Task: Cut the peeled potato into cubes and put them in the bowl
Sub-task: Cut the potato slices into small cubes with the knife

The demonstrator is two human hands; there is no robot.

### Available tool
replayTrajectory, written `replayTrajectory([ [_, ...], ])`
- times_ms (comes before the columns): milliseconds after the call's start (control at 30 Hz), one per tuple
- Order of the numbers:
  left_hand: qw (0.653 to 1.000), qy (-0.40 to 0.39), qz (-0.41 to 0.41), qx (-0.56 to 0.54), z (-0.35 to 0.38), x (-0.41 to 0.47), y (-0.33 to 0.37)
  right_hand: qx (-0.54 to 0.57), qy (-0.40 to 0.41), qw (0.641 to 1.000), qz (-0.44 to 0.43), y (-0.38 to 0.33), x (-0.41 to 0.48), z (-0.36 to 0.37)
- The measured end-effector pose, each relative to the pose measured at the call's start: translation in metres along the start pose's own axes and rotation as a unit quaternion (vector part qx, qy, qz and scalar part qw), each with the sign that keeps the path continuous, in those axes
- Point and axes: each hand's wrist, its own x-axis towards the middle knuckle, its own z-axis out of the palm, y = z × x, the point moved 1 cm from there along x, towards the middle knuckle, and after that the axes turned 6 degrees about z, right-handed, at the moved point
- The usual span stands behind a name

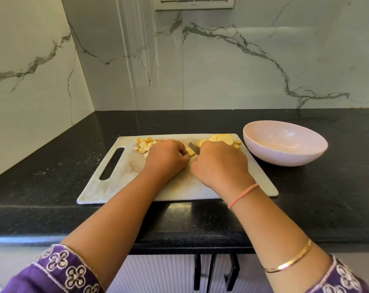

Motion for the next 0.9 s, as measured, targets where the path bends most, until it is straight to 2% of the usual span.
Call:
replayTrajectory([
  [367, 1.000, 0.000, -0.014, 0.020, 0.001, 0.000, 0.004, -0.011, -0.019, 0.999, -0.039, 0.007, -0.036, -0.006],
  [467, 1.000, -0.002, -0.008, 0.013, 0.000, -0.003, 0.001, 0.001, -0.018, 1.000, -0.020, 0.012, -0.045, -0.010],
  [633, 1.000, -0.015, -0.001, -0.014, -0.001, -0.005, 0.001, 0.044, 0.028, 0.999, -0.001, 0.014, -0.037, -0.010],
  [800, 1.000, -0.014, 0.002, -0.019, 0.003, -0.006, -0.003, 0.026, -0.016, 1.000, 0.004, 0.003, -0.014, 0.007],
  [900, 1.000, -0.017, -0.001, -0.015, 0.001, -0.003, -0.001, 0.012, -0.002, 1.000, -0.002, 0.001, -0.011, 0.011],
])
